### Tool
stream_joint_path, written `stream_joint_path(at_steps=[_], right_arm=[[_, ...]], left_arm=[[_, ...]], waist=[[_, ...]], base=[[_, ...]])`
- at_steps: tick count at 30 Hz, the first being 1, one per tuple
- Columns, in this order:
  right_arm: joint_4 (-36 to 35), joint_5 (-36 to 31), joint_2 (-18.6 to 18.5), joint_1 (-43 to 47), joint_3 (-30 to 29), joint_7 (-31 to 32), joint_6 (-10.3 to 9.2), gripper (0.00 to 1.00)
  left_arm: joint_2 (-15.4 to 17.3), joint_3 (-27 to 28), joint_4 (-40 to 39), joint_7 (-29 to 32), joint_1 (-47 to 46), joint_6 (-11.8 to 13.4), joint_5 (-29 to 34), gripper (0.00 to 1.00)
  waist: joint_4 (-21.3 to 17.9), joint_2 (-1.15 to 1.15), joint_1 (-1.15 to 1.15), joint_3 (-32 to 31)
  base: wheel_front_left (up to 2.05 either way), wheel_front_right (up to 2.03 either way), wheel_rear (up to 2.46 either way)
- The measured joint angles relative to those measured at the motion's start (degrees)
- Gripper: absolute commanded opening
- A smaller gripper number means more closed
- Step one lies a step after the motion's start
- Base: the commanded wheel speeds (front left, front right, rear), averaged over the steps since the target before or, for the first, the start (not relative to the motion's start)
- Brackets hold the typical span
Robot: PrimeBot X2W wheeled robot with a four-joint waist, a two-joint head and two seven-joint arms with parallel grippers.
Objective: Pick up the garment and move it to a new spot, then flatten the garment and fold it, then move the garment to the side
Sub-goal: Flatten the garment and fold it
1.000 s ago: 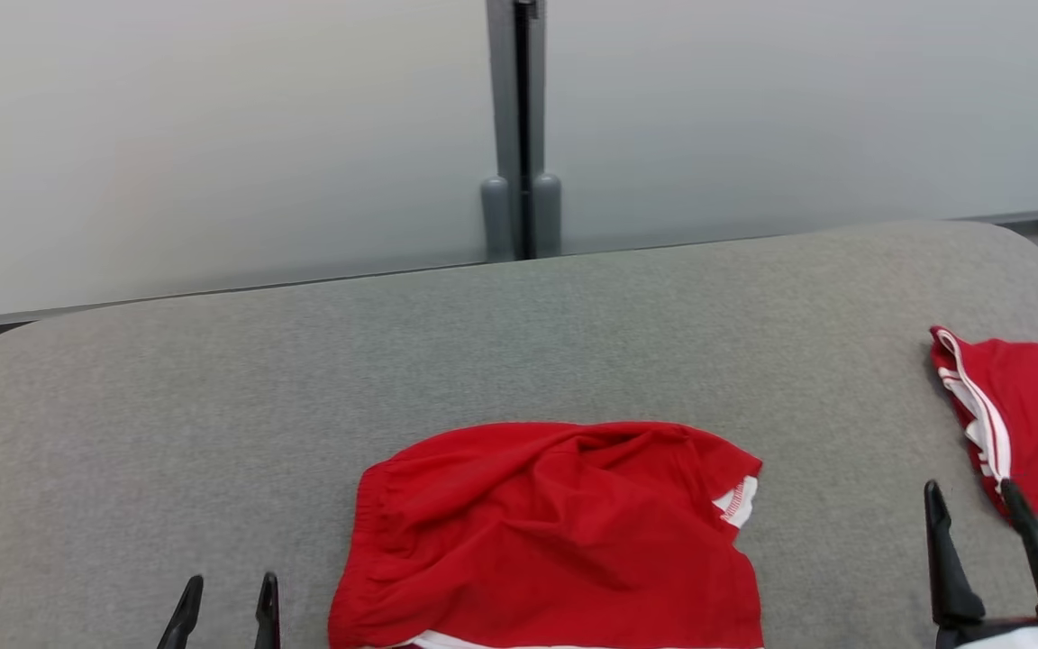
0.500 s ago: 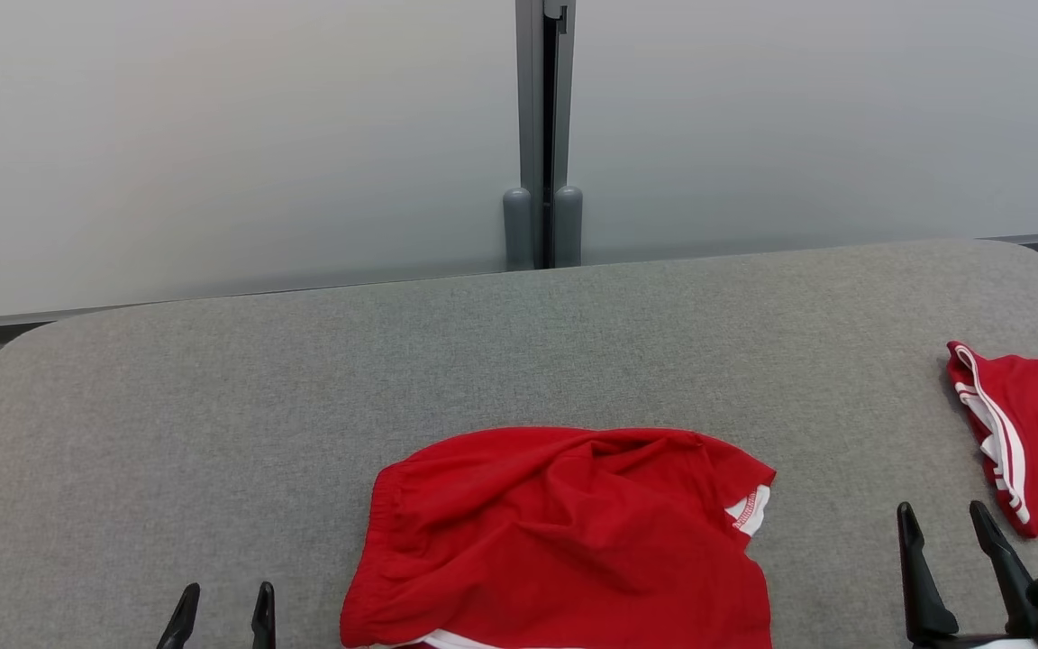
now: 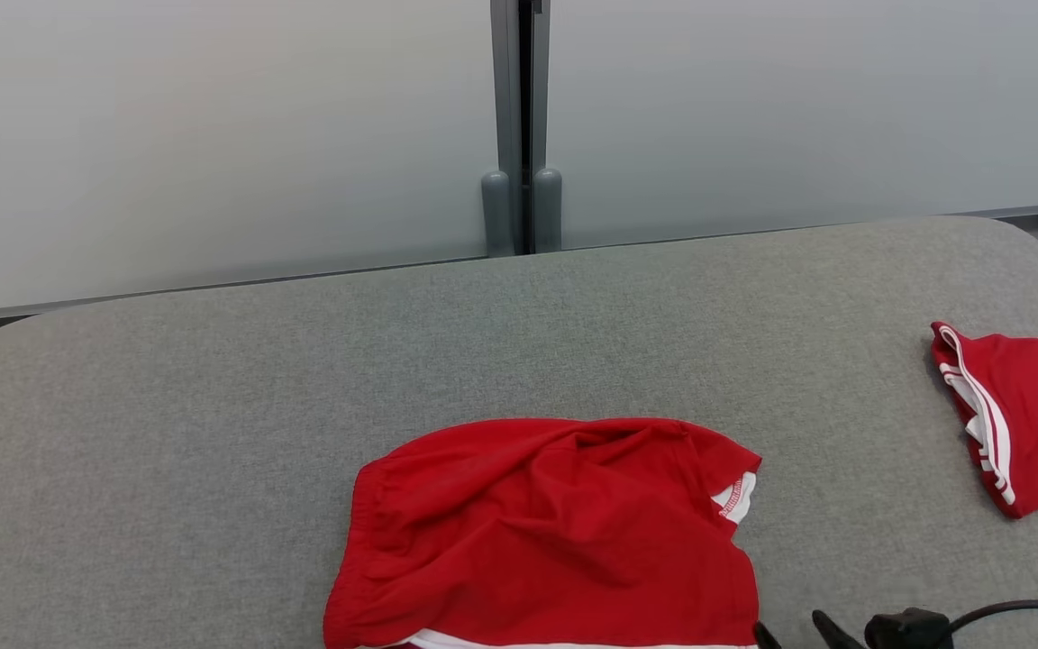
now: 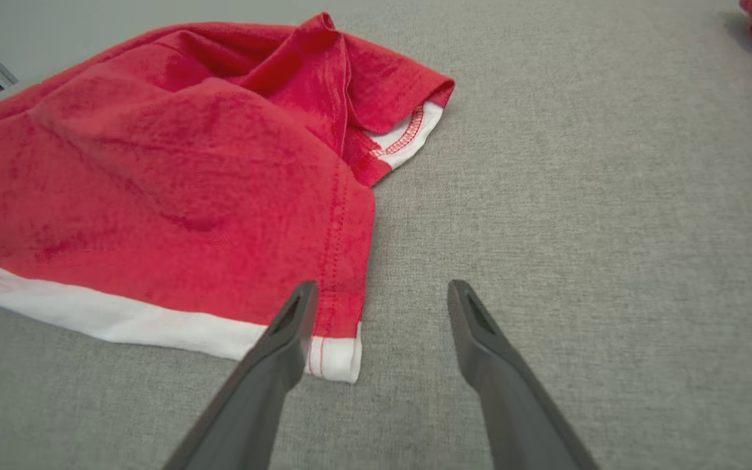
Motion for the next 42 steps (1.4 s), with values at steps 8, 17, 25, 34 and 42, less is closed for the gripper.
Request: stream_joint_path(at_steps=[8, 17, 25, 34, 42], right_arm=[[0.0, 1.46, -0.2, 0.49, 3.67, 2.11, 0.0, 1.0], [0.74, 2.23, -0.47, -2.73, 5.92, 1.38, 0.0, 1.0], [2.01, 4.59, -1.3, -5.79, 9.43, 2.03, -0.02, 0.93], [-1.46, 14.46, -5.7, -7.51, 14.16, 2.37, -0.07, 0.0], [-20.18, 26.33, -15.61, -7.7, 11.57, 3.26, -0.04, 0.0]], left_arm=[[2.7, -3.35, -1.16, 1.82, -1.15, -0.19, -1.74, 1.0], [4.69, -7.89, -1.11, 2.72, -5.4, -0.2, -2.72, 1.0], [6.99, -13.48, -0.55, 1.37, -8.81, -0.29, -5.84, 0.48], [9.73, -16.27, -4.48, 1.16, -9.52, -0.35, -9.31, 0.0], [10.6, -17.13, -21.64, 4.82, -7.48, -0.35, -19.14, 0.0]], waist=[[-0.6, 0.0, 0.0, 2.26], [-0.77, 0.0, 0.0, 5.42], [-0.72, 0.0, 0.0, 7.76], [-0.53, 0.0, 0.0, 6.24], [-1.37, 0.0, 0.0, 4.01]], base=[[0.0, 0.0, 0.0], [0.0, 0.0, 0.0], [0.0, 0.0, 0.0], [0.0, 0.0, 0.0], [0.0, 0.0, 0.0]])
